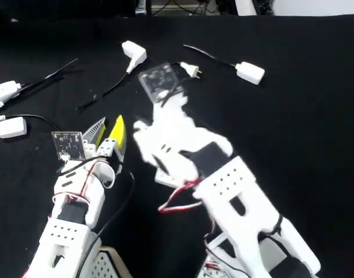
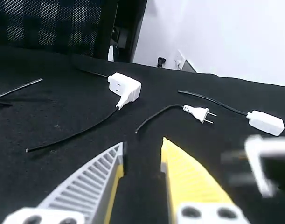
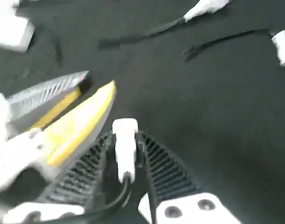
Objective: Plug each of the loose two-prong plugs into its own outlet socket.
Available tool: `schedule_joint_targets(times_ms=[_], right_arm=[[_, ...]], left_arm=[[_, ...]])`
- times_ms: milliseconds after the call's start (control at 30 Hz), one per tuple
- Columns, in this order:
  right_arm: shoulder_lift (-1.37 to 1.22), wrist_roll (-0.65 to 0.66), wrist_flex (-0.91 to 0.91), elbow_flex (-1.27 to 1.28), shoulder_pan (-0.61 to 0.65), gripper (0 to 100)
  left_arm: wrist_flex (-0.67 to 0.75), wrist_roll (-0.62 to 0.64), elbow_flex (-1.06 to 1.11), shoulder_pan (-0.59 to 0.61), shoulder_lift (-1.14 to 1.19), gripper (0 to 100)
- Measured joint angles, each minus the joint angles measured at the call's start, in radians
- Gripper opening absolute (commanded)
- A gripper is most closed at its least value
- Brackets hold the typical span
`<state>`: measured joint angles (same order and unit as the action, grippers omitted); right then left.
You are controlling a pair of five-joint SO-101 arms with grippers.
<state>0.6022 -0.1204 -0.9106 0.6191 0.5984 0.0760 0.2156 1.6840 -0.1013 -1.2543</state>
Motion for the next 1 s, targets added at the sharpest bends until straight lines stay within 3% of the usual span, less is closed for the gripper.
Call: schedule_joint_targets(times_ms=[133, 367, 500, 1000], right_arm=[[0.000, 0.000, 0.115, 0.034, 0.000, 1.1], [0.000, 0.000, 0.143, 0.037, 0.091, 1.1], [0.000, 0.000, 0.089, 0.038, 0.103, 1.1], [0.014, -0.003, -0.008, 0.043, 0.107, 1.1]], left_arm=[[-0.011, 0.000, 0.000, -0.015, 0.000, 15], [-0.060, -0.021, 0.000, -0.075, 0.000, 15], [-0.064, -0.087, 0.000, -0.083, 0.000, 15], [-0.058, -0.098, 0.000, -0.049, 0.002, 15]])
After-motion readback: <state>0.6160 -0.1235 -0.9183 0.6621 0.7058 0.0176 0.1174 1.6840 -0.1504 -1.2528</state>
